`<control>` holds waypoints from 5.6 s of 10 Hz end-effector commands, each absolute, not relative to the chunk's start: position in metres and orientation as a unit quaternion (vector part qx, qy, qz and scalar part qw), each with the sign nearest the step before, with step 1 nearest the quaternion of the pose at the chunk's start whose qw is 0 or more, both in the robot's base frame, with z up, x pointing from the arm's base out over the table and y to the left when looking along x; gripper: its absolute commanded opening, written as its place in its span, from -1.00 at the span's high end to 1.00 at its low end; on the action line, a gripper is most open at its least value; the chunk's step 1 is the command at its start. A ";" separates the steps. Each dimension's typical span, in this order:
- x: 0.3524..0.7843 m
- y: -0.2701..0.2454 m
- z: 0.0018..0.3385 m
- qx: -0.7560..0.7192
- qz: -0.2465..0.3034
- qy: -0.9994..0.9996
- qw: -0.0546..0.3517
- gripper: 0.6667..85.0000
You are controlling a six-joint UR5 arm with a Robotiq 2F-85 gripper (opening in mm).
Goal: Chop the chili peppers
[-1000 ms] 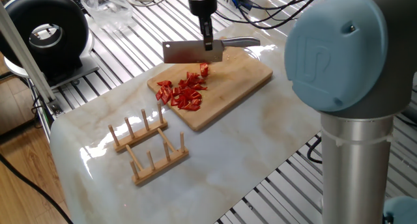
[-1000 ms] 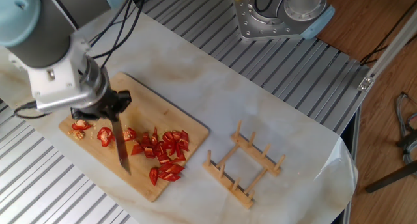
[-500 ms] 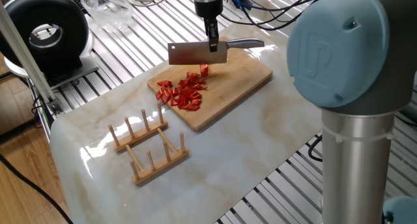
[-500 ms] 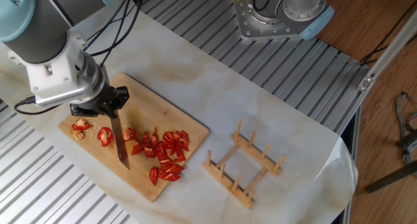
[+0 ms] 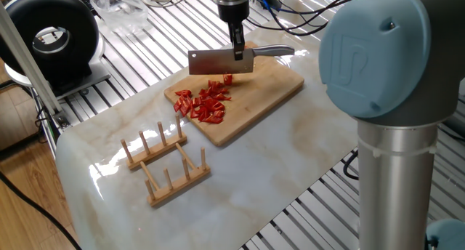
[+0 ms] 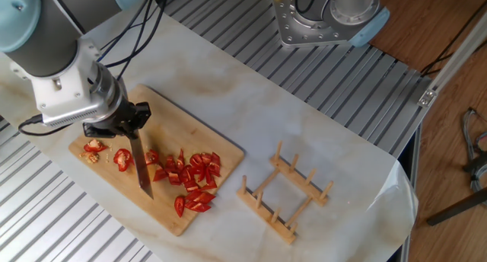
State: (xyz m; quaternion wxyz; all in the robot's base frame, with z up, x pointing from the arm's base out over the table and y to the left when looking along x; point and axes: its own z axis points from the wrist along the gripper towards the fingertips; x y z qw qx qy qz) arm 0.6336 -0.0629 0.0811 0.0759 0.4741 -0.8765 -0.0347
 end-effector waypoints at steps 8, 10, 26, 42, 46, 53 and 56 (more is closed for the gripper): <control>0.634 -0.059 0.078 0.483 -0.045 -0.872 0.073 0.98; 0.636 -0.060 0.076 0.485 -0.045 -0.870 0.074 0.98; 0.659 -0.044 0.058 0.451 -0.024 -0.885 0.109 0.98; 0.653 -0.022 0.094 0.354 -0.041 -0.931 0.084 0.98; 0.684 -0.025 0.101 0.276 0.004 -0.961 0.021 0.98; 0.714 -0.027 0.082 0.259 0.040 -0.965 0.002 0.98; 0.710 -0.020 0.074 0.250 0.020 -0.968 0.012 0.98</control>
